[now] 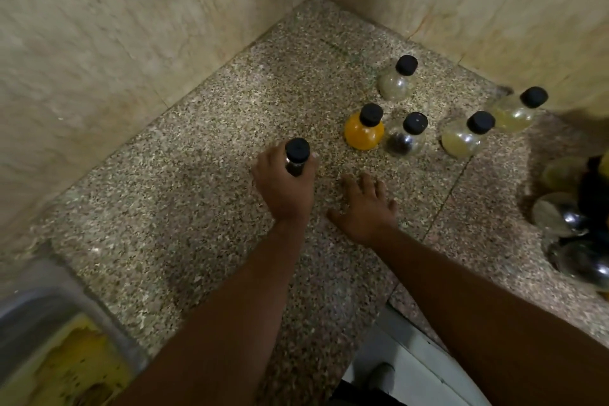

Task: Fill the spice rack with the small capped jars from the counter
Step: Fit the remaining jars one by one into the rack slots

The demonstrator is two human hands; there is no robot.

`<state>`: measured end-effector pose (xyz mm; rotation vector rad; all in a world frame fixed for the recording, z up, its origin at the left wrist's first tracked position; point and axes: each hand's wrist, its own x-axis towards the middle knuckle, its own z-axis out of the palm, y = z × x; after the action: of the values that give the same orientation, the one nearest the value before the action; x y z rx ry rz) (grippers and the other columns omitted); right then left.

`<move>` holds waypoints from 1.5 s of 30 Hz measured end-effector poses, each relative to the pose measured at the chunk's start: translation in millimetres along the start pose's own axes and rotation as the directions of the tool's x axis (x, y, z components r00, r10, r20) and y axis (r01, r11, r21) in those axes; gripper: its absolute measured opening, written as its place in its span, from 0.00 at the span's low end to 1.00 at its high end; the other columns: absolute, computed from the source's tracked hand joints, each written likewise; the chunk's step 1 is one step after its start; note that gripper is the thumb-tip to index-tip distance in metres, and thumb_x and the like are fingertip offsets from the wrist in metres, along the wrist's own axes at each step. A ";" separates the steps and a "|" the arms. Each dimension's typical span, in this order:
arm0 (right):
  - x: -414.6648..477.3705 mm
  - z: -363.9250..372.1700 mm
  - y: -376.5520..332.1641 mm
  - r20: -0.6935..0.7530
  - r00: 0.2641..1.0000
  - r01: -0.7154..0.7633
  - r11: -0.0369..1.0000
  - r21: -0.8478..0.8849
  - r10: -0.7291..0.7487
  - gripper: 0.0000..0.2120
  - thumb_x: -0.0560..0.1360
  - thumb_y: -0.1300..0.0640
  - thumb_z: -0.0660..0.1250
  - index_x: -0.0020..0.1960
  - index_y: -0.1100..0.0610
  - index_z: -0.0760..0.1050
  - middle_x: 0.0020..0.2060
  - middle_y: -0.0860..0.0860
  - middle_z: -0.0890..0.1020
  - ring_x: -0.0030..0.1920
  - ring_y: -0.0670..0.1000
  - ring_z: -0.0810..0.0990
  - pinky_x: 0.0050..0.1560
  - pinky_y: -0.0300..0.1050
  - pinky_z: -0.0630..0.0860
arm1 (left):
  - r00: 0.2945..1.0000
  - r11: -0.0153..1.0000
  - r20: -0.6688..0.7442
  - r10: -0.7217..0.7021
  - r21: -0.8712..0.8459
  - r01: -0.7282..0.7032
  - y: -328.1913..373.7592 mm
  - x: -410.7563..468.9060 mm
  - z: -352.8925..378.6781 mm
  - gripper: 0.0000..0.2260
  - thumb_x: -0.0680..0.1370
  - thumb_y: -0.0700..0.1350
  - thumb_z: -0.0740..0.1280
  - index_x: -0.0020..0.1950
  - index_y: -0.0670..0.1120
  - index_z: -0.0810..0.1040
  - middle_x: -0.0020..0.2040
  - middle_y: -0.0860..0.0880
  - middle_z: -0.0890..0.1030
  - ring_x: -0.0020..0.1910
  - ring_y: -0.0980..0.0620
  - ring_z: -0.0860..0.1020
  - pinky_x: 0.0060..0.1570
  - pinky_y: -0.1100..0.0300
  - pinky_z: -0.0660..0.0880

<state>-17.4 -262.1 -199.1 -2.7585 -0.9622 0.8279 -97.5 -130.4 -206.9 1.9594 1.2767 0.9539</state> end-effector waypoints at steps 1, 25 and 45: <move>-2.0 -2.1 2.5 -0.025 1.000 0.012 0.999 0.038 -0.011 0.41 0.75 0.32 0.62 0.81 0.43 0.49 0.82 0.54 0.49 0.81 0.63 0.48 0.74 0.71 0.54 | 1.000 1.000 0.008 0.023 -0.006 -0.023 4.0 -3.2 0.2 0.24 0.71 0.60 0.72 0.59 0.44 0.81 0.55 0.46 0.81 0.57 0.45 0.76 0.57 0.56 0.69; -169.3 -102.4 212.3 -0.416 0.633 0.060 0.494 0.867 0.653 0.13 0.81 0.47 0.62 0.39 0.48 0.74 0.36 0.48 0.78 0.40 0.53 0.76 0.39 0.48 0.69 | 0.638 0.800 0.497 0.588 -0.473 -0.369 216.2 -186.4 58.3 0.18 0.70 0.56 0.76 0.54 0.49 0.81 0.47 0.56 0.78 0.47 0.59 0.74 0.44 0.68 0.68; -232.9 -160.0 342.5 -0.011 0.722 0.303 -0.302 0.904 0.692 0.08 0.78 0.54 0.70 0.48 0.59 0.79 0.31 0.51 0.79 0.26 0.48 0.71 0.23 0.40 0.64 | 0.342 0.698 0.636 0.691 -0.464 -0.546 341.4 -277.3 91.0 0.26 0.74 0.58 0.73 0.69 0.50 0.76 0.58 0.49 0.70 0.57 0.51 0.74 0.59 0.57 0.76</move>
<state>102.1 -662.1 -48.1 -1.2062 0.5382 0.2272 69.3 -517.9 -52.8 2.3348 -0.1247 0.3351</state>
